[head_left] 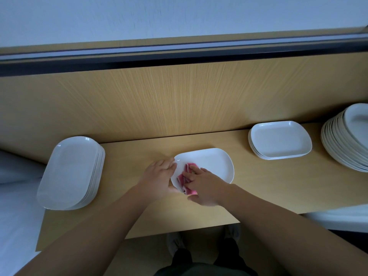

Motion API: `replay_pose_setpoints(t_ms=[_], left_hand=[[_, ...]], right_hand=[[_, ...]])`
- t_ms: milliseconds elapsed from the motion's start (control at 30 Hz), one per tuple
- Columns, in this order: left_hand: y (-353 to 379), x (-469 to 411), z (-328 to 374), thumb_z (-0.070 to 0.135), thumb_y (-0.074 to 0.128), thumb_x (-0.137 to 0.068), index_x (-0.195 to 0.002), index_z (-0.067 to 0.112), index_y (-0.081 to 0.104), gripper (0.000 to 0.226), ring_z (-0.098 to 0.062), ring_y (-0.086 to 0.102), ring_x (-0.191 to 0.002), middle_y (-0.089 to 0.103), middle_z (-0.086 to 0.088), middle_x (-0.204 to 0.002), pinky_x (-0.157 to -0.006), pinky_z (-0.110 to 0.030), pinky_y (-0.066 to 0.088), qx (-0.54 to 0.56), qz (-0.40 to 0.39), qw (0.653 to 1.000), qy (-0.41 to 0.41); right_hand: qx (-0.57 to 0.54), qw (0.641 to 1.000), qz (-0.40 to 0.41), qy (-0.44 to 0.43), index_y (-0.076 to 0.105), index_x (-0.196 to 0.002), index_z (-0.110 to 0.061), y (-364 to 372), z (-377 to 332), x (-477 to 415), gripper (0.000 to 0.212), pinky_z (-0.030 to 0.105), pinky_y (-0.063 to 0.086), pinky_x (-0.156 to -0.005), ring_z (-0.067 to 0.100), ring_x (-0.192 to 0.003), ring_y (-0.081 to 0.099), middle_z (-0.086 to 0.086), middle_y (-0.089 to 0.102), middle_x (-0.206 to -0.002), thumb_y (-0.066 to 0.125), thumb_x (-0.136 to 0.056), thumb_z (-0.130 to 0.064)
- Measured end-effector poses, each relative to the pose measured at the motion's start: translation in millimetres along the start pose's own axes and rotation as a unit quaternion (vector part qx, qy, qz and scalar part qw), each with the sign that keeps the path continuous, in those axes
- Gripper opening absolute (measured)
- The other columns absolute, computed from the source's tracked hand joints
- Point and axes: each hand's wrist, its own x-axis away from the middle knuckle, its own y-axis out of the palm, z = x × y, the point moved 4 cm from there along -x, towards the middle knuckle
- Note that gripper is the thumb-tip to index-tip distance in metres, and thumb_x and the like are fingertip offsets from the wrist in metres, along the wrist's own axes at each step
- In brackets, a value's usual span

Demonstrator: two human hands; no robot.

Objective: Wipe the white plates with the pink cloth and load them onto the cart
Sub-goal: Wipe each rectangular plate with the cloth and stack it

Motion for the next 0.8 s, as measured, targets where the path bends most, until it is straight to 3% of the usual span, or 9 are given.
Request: replay_pose_setpoints(t_ms=[100, 200, 367, 500, 567, 633, 667, 733, 800], left_hand=[[10, 3, 2, 0.062, 0.066, -0.077, -0.134, 0.011, 0.055, 0.078, -0.022, 0.047, -0.129, 0.039, 0.002, -0.151, -0.108, -0.033, 0.032, 0.044, -0.021, 0.999, 0.020], [11, 4, 0, 0.064, 0.050, -0.085, -0.146, 0.018, 0.038, 0.078, -0.018, 0.029, -0.139, 0.016, 0.010, -0.160, -0.114, -0.029, 0.018, 0.039, -0.046, 0.998, 0.009], [15, 4, -2, 0.060, 0.048, -0.090, -0.151, 0.025, 0.025, 0.074, -0.014, 0.022, -0.142, 0.002, 0.018, -0.160, -0.115, -0.028, 0.013, 0.027, -0.062, 0.998, 0.009], [17, 3, -5, 0.059, 0.048, -0.091, -0.151, 0.025, 0.026, 0.072, -0.013, 0.021, -0.142, 0.003, 0.020, -0.159, -0.115, -0.028, 0.012, 0.038, -0.065, 0.997, 0.000], [15, 3, -4, 0.059, 0.048, -0.091, -0.151, 0.024, 0.028, 0.072, -0.015, 0.023, -0.141, 0.004, 0.019, -0.159, -0.115, -0.028, 0.012, 0.029, -0.070, 0.997, 0.007], [15, 2, -5, 0.058, 0.048, -0.091, -0.151, 0.023, 0.028, 0.072, -0.016, 0.021, -0.141, 0.005, 0.017, -0.160, -0.115, -0.029, 0.013, 0.027, -0.060, 0.998, 0.011], [12, 3, -3, 0.058, 0.049, -0.091, -0.150, 0.022, 0.029, 0.072, -0.016, 0.020, -0.142, 0.006, 0.016, -0.160, -0.115, -0.029, 0.013, 0.022, -0.065, 0.997, 0.016], [9, 2, -2, 0.060, 0.056, -0.086, -0.146, 0.019, 0.039, 0.074, -0.018, 0.027, -0.141, 0.017, 0.013, -0.158, -0.114, -0.029, 0.020, 0.001, -0.046, 0.998, 0.035], [2, 1, 1, 0.064, 0.070, -0.072, -0.130, 0.016, 0.061, 0.076, -0.019, 0.046, -0.130, 0.042, 0.008, -0.148, -0.108, -0.030, 0.034, -0.032, -0.051, 0.997, 0.044]], right_hand=[[-0.003, 1.000, 0.030, -0.005, 0.061, -0.123, -0.022, 11, 3, -6, 0.035, 0.046, 0.030, -0.111, 0.034, -0.146, 0.008, 0.002, 0.033, -0.153, 0.037, -0.101, -0.036], [-0.007, 0.999, 0.044, -0.025, 0.063, -0.118, -0.019, 16, 10, -2, 0.028, 0.046, 0.031, -0.111, 0.033, -0.146, 0.013, 0.004, 0.039, -0.149, 0.042, -0.101, -0.027], [0.004, 0.997, 0.061, -0.046, 0.064, -0.106, -0.013, 12, 30, 24, 0.025, 0.032, -0.002, -0.121, 0.022, -0.145, 0.022, 0.009, 0.047, -0.143, 0.040, -0.101, -0.017], [-0.002, 1.000, 0.030, -0.005, 0.062, -0.095, -0.016, 12, 57, 43, 0.021, 0.018, -0.008, -0.114, 0.012, -0.142, 0.023, -0.002, 0.048, -0.138, 0.042, -0.097, -0.013], [0.001, 1.000, -0.012, 0.010, 0.056, -0.091, -0.016, 10, 65, 50, 0.016, 0.025, 0.010, -0.117, 0.015, -0.138, 0.028, -0.002, 0.048, -0.133, 0.042, -0.095, -0.008], [0.013, 0.998, -0.053, 0.034, 0.043, -0.086, -0.022, 4, 68, 54, 0.019, 0.035, 0.037, -0.105, 0.019, -0.131, 0.033, 0.001, 0.046, -0.130, 0.042, -0.092, -0.004], [0.020, 0.997, -0.064, 0.042, 0.042, -0.087, -0.023, 2, 68, 54, 0.020, 0.037, 0.042, -0.100, 0.020, -0.130, 0.034, 0.002, 0.046, -0.130, 0.042, -0.090, -0.003], [0.080, 0.995, -0.046, 0.032, 0.051, -0.103, -0.020, 1, 68, 51, 0.025, 0.039, 0.038, -0.105, 0.024, -0.136, 0.029, 0.006, 0.044, -0.137, 0.042, -0.088, -0.002], [0.122, 0.992, -0.002, 0.018, 0.056, -0.119, -0.013, 2, 69, 42, 0.034, 0.041, 0.032, -0.111, 0.030, -0.142, 0.023, 0.010, 0.040, -0.143, 0.047, -0.087, -0.004]])
